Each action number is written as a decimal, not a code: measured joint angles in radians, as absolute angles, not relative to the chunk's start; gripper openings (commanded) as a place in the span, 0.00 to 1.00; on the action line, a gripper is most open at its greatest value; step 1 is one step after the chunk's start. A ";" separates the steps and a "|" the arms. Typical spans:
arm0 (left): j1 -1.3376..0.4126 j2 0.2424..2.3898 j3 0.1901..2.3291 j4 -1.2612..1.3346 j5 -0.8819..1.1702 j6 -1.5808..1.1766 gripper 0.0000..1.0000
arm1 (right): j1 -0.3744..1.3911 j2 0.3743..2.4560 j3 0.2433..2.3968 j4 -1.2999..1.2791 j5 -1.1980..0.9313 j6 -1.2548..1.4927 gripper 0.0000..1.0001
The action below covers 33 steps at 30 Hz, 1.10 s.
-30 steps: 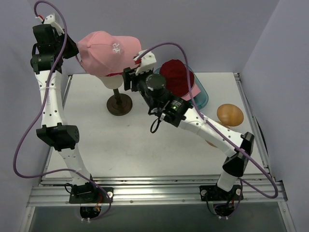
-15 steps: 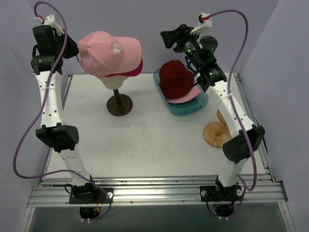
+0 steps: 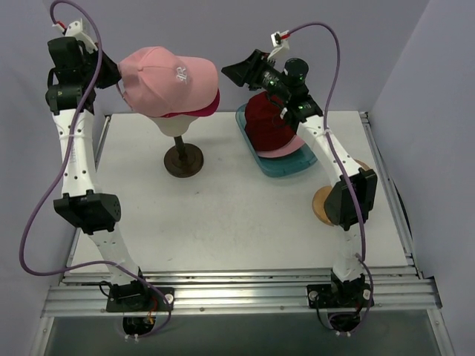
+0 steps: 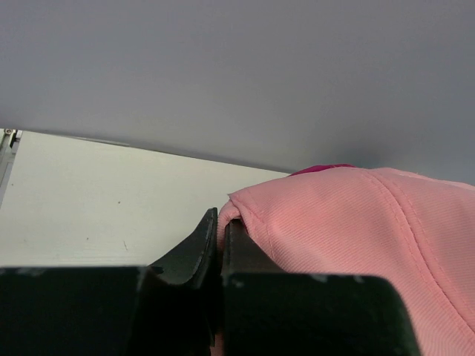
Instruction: Stack the hats
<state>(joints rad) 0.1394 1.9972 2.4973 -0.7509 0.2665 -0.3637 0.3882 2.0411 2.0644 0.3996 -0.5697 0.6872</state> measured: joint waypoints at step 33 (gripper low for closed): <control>0.139 1.973 2.413 -0.697 0.293 -0.384 0.02 | 0.432 2.207 2.219 0.460 -0.636 0.719 0.23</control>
<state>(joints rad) 0.1394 1.9732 2.4126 -0.6968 0.2932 -0.3840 0.4316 2.2070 2.2189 0.4599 -0.6361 0.7193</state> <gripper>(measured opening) 0.061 0.297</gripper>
